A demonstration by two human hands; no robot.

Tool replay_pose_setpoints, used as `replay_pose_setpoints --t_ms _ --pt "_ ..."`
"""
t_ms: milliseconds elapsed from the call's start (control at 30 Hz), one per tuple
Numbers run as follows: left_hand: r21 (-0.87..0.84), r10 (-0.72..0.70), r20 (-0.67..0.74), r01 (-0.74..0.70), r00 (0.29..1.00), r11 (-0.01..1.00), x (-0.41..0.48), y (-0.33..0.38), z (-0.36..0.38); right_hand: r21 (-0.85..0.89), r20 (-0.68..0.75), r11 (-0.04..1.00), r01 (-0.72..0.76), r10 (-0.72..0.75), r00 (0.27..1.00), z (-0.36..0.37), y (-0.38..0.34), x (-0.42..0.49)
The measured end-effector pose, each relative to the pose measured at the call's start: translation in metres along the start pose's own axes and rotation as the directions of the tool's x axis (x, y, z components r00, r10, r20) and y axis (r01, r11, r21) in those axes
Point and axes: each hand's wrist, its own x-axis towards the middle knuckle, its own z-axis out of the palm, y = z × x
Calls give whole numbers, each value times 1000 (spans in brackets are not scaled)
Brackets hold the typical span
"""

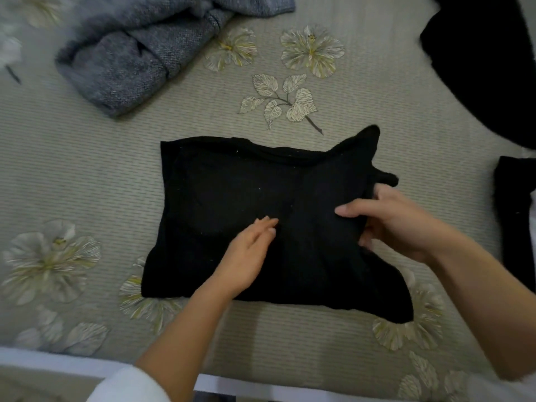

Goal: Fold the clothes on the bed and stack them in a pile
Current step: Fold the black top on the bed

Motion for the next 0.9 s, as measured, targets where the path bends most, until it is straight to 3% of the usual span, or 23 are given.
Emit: replay_pose_setpoints --t_ms 67,133,267,400,500,633,767,900 --pt "-401 -121 -89 75 989 913 -12 1 -28 45 10 999 23 -23 1000 30 -15 11" --pt "-579 -212 -112 109 971 808 -23 -8 -55 68 -6 997 39 -39 999 64 -23 28" --pt "-737 -299 -48 169 953 655 -37 -31 -92 -33 -83 997 65 -67 994 134 -25 68" --pt "-848 -343 16 194 939 492 -49 -50 -121 -210 12 976 48 -47 999 197 -6 104" --pt "-801 -405 27 262 914 538 -56 -58 -135 -384 75 923 25 4 997 217 15 113" --pt "-590 -407 -33 311 913 745 -63 -62 -136 -467 -59 884 20 -53 997 210 22 113" --pt "-410 -286 -93 225 954 884 -65 -66 -127 -720 -177 692 56 -262 949 201 2 127" --pt "-415 -240 -165 153 957 897 -66 -70 -123 -880 -68 463 107 -347 935 200 -25 151"
